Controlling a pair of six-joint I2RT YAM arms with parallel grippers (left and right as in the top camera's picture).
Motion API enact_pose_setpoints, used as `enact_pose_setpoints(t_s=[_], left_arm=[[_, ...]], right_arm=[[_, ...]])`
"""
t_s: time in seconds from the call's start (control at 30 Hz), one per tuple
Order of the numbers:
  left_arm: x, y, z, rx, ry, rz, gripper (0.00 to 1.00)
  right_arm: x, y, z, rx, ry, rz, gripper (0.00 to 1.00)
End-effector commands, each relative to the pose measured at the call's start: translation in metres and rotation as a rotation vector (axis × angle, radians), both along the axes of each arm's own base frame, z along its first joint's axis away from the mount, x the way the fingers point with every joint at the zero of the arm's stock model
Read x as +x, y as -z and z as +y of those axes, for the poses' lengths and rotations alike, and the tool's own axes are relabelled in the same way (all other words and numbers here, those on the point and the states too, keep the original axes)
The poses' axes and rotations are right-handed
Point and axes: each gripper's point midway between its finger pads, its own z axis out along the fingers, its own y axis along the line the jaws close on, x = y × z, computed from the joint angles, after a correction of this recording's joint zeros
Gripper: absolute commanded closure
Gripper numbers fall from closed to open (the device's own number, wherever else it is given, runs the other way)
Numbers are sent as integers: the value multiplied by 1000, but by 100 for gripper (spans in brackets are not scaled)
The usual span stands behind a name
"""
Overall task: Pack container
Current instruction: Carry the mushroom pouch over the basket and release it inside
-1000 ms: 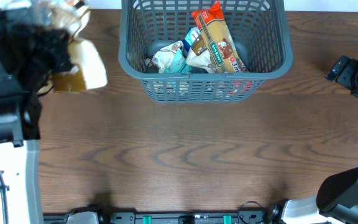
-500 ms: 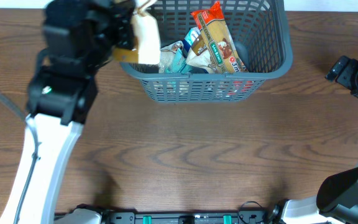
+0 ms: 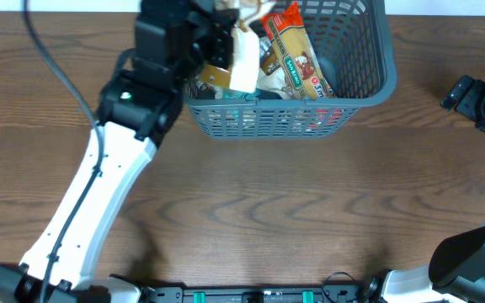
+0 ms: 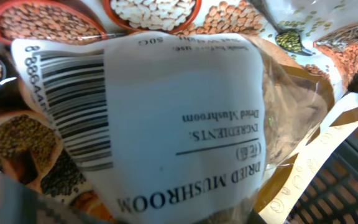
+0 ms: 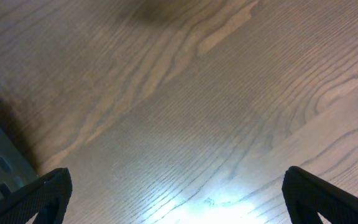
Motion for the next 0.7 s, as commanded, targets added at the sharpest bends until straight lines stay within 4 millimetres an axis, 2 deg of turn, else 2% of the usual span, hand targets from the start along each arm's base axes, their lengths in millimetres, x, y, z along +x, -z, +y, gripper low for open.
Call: enact_pose_setpoints(t_s=[0.0, 0.17, 0.67], left_arm=[[4, 8, -10, 16, 9, 11, 94], [7, 29, -20, 39, 25, 61, 94], [14, 102, -23, 128, 27, 247, 94]], right_arm=[[-1, -1, 0, 0, 12, -4, 1], [-1, -1, 0, 0, 12, -4, 1], [-1, -1, 0, 0, 12, -4, 1]])
